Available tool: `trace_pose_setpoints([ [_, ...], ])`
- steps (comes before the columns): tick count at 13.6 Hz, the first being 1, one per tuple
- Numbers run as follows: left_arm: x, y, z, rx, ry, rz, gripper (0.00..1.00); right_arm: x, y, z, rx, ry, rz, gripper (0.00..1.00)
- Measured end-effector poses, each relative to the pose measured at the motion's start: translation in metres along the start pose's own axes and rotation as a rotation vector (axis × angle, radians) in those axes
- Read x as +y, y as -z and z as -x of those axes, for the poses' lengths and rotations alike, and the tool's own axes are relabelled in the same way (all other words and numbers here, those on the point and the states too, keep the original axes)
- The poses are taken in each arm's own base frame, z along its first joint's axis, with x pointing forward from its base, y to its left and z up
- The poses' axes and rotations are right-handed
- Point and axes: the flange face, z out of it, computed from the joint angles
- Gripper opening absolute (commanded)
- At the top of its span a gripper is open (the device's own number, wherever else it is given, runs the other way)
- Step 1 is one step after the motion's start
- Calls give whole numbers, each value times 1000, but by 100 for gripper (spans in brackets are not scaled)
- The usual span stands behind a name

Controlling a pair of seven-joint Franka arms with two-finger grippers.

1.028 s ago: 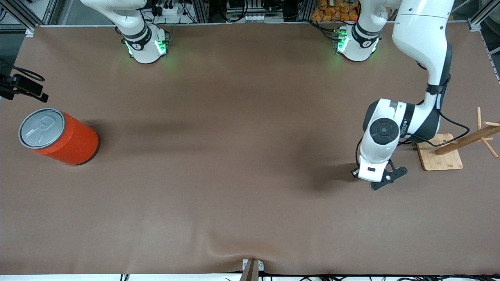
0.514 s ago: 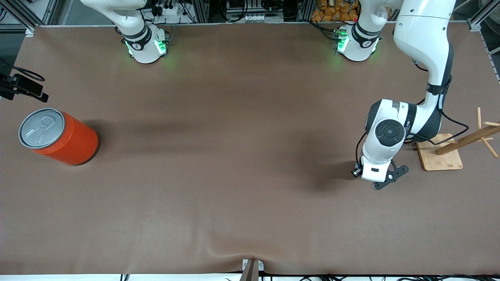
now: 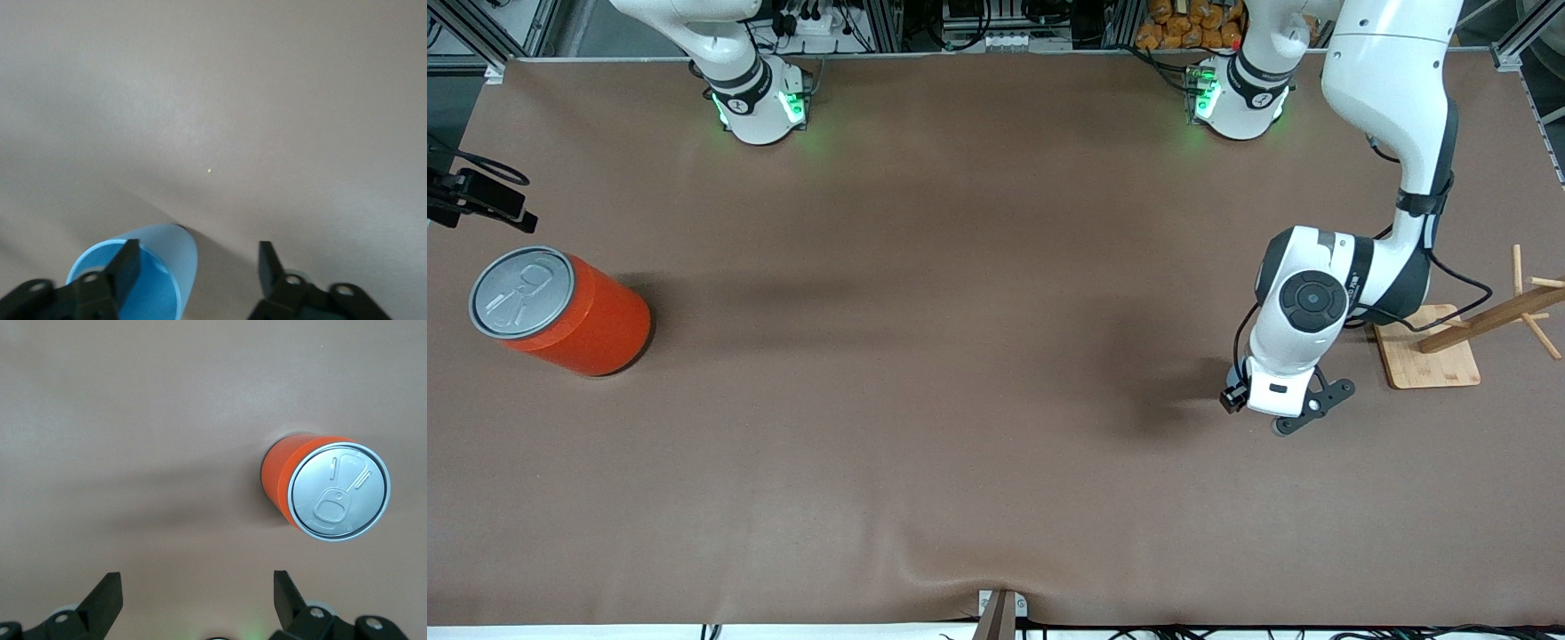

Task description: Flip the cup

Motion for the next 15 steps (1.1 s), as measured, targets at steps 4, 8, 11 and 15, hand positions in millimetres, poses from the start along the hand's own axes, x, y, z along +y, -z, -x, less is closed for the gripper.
trace_pose_setpoints([
  [4, -9, 56, -21, -38, -114, 22, 100, 0, 0, 0, 0, 0, 0, 100],
  [8, -58, 116, -62, -121, -258, 26, 100, 0, 0, 0, -1, 0, 0, 100],
  [11, -89, 171, -67, -149, -306, 33, 100, 0, -1, 0, -2, 0, 0, 100],
  [15, -158, 259, -64, -178, -362, 60, 100, 0, -1, 0, -2, 0, 0, 100],
])
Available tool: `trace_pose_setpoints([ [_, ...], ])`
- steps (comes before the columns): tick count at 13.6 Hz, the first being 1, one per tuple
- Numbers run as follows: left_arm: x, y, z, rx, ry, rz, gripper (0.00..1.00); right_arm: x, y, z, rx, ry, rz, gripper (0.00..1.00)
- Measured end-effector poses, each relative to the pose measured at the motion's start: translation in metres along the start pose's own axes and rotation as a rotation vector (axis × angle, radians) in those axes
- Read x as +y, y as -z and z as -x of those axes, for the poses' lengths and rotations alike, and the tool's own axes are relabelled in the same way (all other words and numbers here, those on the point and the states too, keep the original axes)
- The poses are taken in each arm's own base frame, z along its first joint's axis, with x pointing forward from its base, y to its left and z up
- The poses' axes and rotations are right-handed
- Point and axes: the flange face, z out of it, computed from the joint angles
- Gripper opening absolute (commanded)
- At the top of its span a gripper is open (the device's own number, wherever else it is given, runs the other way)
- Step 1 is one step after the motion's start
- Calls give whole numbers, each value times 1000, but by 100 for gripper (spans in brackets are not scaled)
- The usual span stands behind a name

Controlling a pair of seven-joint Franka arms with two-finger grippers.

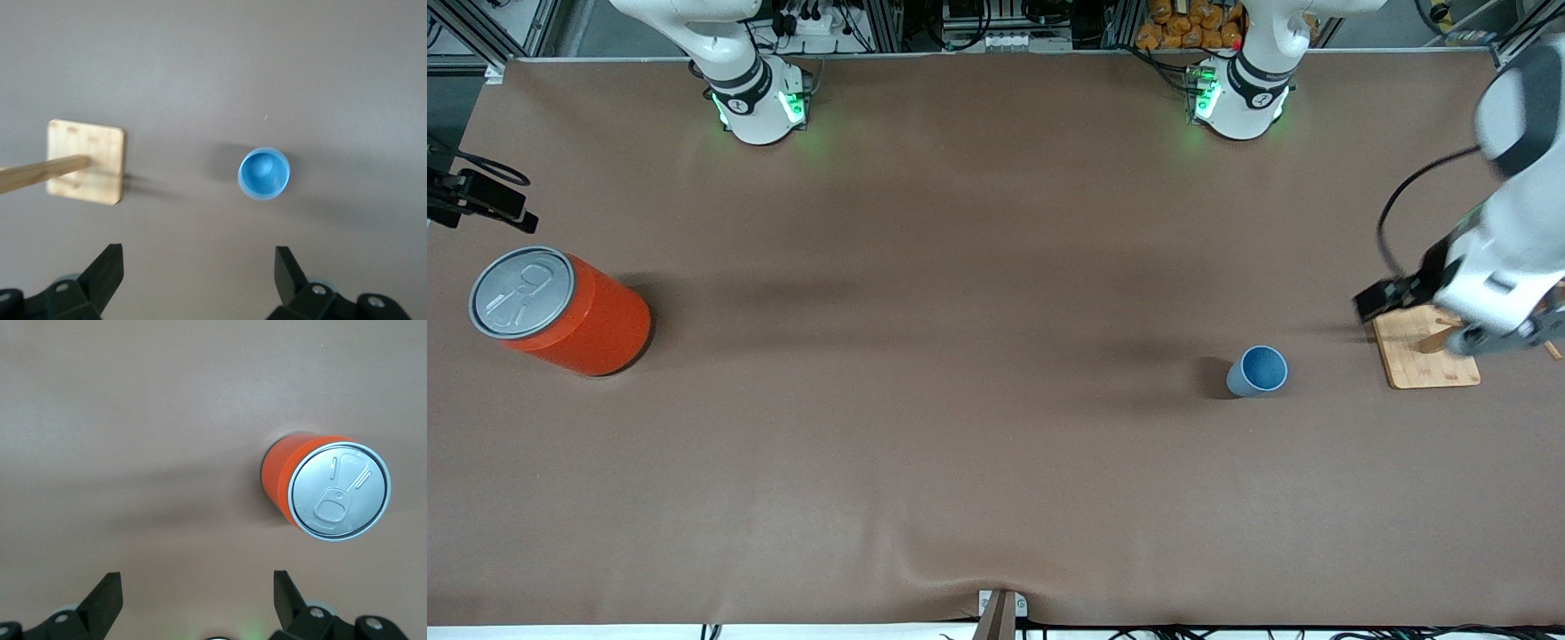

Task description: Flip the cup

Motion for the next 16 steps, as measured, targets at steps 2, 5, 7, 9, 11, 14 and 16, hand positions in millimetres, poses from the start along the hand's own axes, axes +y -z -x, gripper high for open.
trace_pose_setpoints([
  [2, -24, 33, 23, -10, -20, 35, 100, 0, 0, 0, 0, 0, 0, 100],
  [5, -38, 55, 41, 1, -16, 53, 100, 0, 0, 0, 0, 0, 0, 100],
  [7, -37, 52, 45, -20, -19, 50, 100, 0, 0, 0, 0, 0, 0, 100],
  [9, -34, 49, 46, -28, -23, 46, 100, 0, 0, 0, 0, 0, 0, 100],
  [11, -36, 48, 45, -30, -20, 44, 100, 0, 0, 0, 0, 0, 0, 100],
  [14, -40, 48, 45, -32, -10, 43, 100, 0, 0, 0, 0, 0, 0, 100],
  [16, -28, 48, 48, -37, -30, 40, 100, 0, 0, 0, 0, 0, 0, 100],
])
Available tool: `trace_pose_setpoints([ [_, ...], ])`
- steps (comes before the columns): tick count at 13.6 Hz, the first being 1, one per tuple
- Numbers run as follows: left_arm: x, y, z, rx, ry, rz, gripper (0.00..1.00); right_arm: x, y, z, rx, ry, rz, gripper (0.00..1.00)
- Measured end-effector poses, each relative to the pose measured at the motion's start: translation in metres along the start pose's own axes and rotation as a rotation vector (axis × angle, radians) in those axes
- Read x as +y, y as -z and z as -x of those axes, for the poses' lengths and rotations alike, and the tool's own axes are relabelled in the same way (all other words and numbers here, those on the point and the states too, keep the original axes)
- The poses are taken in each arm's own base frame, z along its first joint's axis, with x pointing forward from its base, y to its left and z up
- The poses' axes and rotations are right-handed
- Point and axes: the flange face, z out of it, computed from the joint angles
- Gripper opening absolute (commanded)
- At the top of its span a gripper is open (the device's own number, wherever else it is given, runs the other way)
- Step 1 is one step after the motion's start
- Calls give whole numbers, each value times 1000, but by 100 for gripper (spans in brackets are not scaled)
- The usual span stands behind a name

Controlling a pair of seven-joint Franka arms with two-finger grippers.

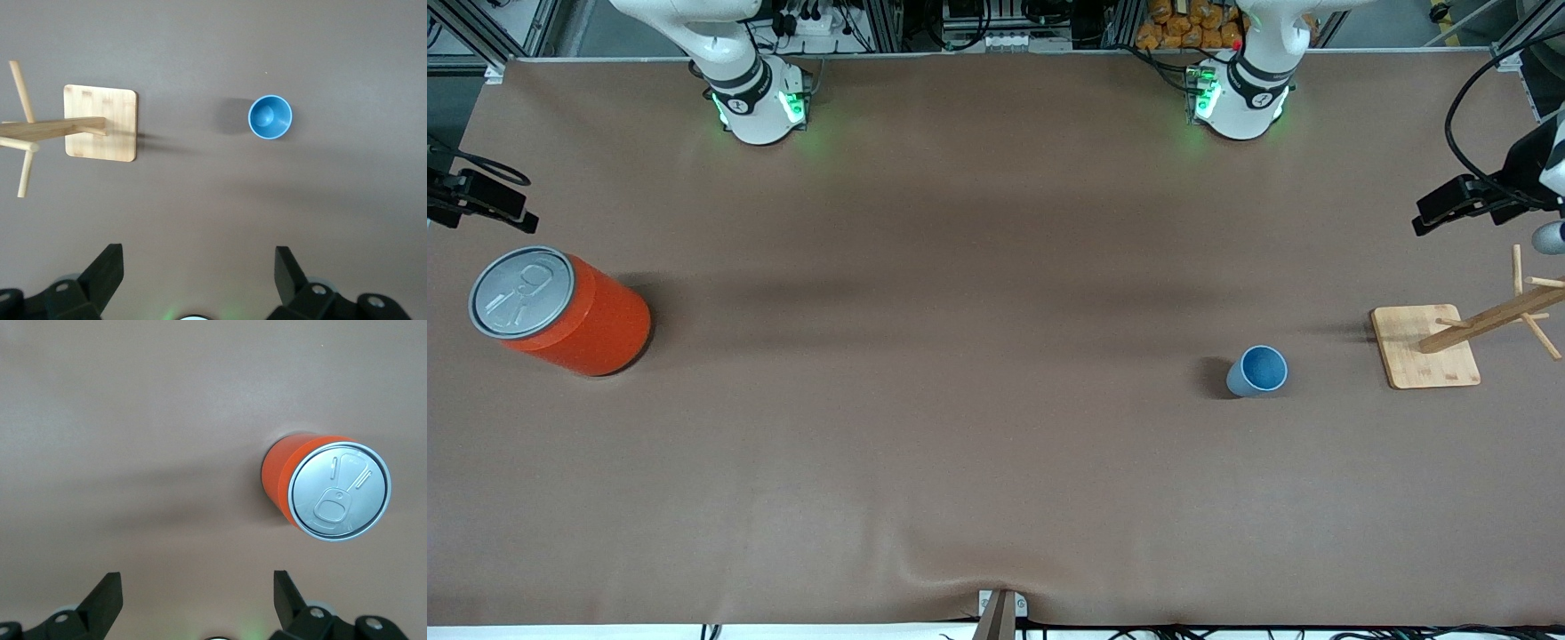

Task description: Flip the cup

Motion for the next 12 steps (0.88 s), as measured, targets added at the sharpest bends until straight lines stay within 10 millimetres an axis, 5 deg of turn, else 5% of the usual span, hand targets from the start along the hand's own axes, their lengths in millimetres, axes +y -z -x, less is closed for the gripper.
trace_pose_setpoints([
  [12, 44, 9, 26, 5, -78, -15, 100, 0, 0, 0, 0, 1, 0, 100],
])
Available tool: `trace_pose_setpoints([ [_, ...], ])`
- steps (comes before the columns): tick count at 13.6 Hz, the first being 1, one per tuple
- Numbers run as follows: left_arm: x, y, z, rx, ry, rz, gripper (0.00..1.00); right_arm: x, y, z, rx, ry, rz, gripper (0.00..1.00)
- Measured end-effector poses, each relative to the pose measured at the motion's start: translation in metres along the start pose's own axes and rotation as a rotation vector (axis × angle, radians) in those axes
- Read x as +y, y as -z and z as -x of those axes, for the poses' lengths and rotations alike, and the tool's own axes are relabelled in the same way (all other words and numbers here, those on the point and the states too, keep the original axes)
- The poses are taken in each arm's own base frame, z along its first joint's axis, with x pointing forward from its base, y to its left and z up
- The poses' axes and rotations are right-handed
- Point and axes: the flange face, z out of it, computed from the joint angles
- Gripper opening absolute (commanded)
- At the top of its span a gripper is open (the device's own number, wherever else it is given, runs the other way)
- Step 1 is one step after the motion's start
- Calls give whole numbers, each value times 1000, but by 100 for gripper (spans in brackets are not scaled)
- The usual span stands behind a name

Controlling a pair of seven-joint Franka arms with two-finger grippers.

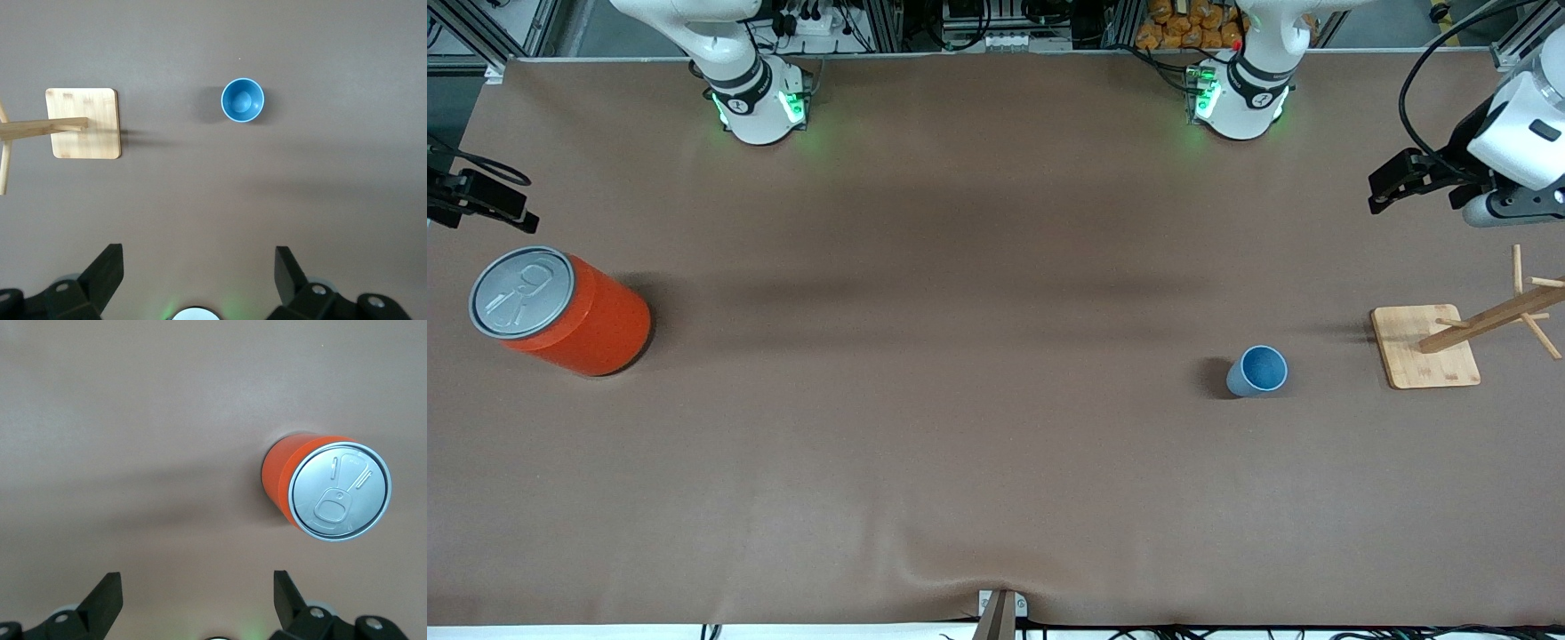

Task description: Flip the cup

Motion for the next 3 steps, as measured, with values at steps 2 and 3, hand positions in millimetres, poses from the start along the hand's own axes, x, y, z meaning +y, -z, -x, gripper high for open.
trace_pose_setpoints([
  [2, 6, 0, 1, 0, -5, -1, 100, 0, 0, 0, 0, 0, 0, 100],
  [3, 10, 0, 2, 1, -1, -2, 100, 0, 0, 0, 0, 0, 0, 100],
])
